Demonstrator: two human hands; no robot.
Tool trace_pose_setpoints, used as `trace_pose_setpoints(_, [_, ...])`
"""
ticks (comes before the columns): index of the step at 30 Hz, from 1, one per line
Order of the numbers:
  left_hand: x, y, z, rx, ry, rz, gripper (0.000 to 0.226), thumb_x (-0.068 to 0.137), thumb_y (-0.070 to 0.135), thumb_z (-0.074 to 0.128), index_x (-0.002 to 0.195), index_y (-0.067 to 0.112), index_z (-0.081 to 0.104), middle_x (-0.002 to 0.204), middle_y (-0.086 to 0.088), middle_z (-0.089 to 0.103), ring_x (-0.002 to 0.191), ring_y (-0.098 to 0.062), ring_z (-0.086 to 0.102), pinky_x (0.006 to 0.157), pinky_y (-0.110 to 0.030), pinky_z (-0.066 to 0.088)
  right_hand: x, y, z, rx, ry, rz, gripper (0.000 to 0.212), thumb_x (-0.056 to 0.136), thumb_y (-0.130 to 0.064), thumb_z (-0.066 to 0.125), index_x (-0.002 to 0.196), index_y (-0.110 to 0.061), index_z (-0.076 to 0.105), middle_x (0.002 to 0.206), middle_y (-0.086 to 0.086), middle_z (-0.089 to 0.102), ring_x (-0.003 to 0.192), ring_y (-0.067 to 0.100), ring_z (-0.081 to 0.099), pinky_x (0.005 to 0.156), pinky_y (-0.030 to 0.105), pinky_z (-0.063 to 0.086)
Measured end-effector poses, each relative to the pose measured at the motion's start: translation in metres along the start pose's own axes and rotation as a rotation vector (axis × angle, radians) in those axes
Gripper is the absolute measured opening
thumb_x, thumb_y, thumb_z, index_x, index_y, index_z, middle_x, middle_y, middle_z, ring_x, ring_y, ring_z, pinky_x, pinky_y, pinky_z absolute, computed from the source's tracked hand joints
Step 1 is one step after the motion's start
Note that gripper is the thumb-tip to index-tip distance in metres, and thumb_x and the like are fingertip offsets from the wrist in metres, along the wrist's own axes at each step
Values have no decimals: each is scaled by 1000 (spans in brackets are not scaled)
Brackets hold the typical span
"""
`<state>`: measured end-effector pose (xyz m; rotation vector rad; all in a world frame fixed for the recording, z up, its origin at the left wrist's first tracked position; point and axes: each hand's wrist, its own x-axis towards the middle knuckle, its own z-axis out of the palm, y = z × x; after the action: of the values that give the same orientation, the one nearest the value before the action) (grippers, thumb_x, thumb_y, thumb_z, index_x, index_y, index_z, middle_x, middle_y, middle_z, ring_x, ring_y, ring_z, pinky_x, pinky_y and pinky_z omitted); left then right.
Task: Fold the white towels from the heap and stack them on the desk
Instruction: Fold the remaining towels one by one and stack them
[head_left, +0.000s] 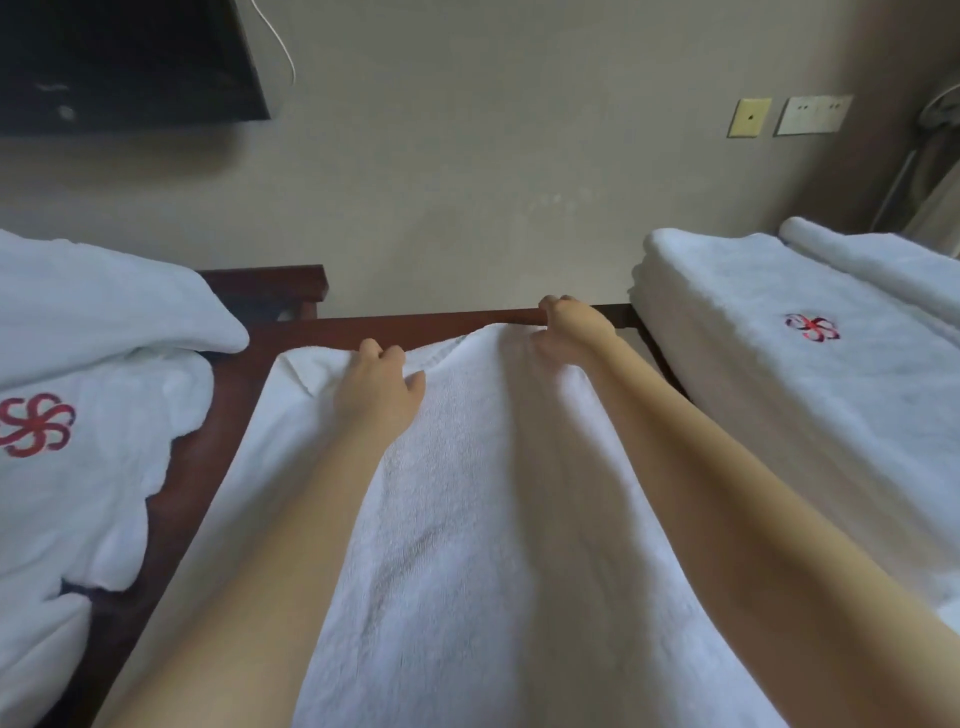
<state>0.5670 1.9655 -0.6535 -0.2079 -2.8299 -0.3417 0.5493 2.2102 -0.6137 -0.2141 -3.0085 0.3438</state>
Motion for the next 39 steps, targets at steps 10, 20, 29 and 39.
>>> trace_pose_setpoints(10, [15, -2, -17, 43, 56, 1, 17, 88, 14, 58, 101, 5, 53, 112, -13, 44, 85, -28, 52, 70, -38, 47, 5, 3, 2, -55, 90, 3, 19, 96, -21, 44, 98, -5, 53, 113, 12, 47, 78, 29, 48, 55, 30, 33])
trace_pose_setpoints(20, [-10, -17, -76, 298, 221, 0, 25, 82, -9, 49, 98, 1, 66, 101, -14, 56, 102, -34, 45, 78, -40, 37, -63, -4, -32, 155, 421, -112, 18, 97, -17, 48, 100, 0, 53, 96, 18, 59, 74, 34, 52, 59, 33, 31])
trace_pose_setpoints(29, [-92, -32, -109, 259, 187, 72, 34, 78, -11, 51, 101, 6, 71, 105, -8, 59, 106, -30, 42, 82, -38, 32, -183, -13, -39, 177, 496, -124, 20, 97, -14, 51, 101, -1, 67, 101, 11, 59, 81, 30, 59, 63, 38, 50])
trace_pose_setpoints(39, [-199, -51, -90, 126, 83, 13, 32, 80, -5, 54, 100, 11, 74, 113, -4, 62, 115, -27, 43, 89, -37, 27, -294, -13, -1, 130, 456, -87, 12, 85, -3, 57, 86, 1, 68, 94, 12, 61, 79, 35, 59, 62, 36, 45])
